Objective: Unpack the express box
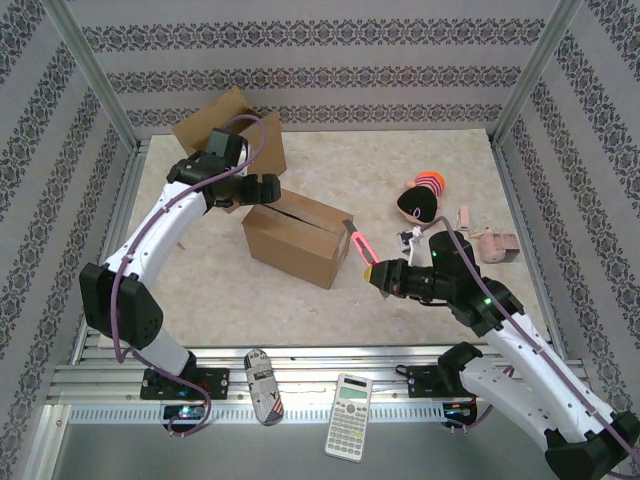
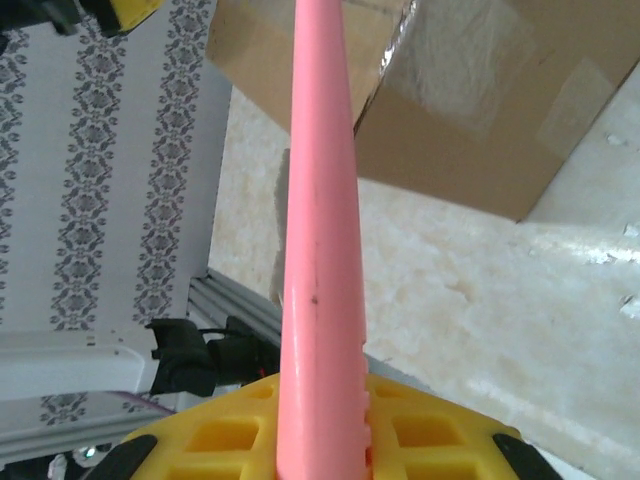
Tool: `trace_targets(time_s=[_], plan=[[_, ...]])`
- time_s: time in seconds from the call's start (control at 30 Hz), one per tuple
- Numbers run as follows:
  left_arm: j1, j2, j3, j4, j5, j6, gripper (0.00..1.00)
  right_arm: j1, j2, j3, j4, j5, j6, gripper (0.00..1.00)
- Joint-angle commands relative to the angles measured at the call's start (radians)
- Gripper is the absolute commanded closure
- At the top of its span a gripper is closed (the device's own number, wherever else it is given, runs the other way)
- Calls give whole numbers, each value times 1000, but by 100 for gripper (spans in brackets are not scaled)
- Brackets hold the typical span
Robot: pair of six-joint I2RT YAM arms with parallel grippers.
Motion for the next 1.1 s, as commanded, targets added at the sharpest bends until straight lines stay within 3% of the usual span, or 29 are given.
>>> trace_targets(time_s=[0.0, 0.4, 1.07], plan=[[9, 9, -35, 122, 77, 35, 4, -20, -51, -26, 21, -59, 30, 100], [15, 21, -157, 310, 72, 34, 4, -32, -85, -124, 117, -55, 90, 100], [15, -77, -458, 571, 83, -7, 7, -22, -93, -153, 91, 7, 122, 100]])
